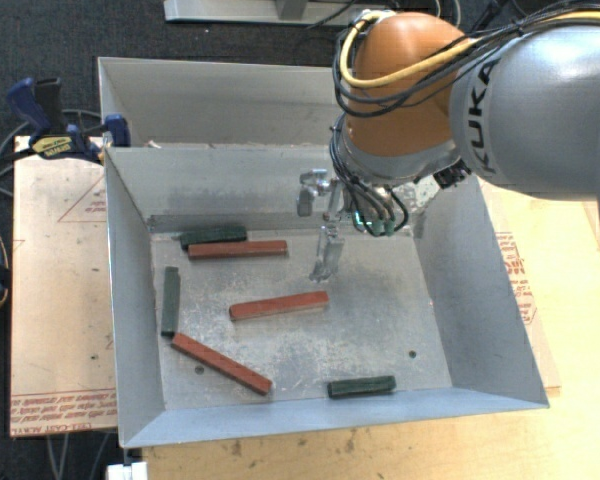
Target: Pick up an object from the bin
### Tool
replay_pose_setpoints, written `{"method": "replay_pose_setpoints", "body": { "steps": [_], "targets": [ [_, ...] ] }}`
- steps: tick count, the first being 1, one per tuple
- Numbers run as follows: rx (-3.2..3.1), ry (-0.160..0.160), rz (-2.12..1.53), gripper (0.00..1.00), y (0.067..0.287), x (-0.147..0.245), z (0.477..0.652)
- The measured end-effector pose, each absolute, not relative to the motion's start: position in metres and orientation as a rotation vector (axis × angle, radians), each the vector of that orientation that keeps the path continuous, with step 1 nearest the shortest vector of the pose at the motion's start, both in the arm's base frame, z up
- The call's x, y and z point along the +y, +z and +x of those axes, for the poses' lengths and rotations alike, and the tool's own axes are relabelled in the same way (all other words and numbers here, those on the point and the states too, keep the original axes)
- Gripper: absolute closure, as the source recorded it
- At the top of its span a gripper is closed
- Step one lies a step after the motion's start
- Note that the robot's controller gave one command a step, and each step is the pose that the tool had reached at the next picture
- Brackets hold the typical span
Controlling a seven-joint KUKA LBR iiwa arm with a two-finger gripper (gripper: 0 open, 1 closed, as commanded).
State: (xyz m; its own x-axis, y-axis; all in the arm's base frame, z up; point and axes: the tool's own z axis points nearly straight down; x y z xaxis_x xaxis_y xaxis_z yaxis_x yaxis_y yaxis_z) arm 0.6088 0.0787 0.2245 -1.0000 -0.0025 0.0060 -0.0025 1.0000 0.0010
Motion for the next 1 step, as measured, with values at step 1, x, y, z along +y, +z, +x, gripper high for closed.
{"method": "replay_pose_setpoints", "body": {
  "steps": [1],
  "targets": [
    [-3.123, 0.000, 0.277, 0.00, 0.0654, -0.0100, 0.5848]
  ]
}}
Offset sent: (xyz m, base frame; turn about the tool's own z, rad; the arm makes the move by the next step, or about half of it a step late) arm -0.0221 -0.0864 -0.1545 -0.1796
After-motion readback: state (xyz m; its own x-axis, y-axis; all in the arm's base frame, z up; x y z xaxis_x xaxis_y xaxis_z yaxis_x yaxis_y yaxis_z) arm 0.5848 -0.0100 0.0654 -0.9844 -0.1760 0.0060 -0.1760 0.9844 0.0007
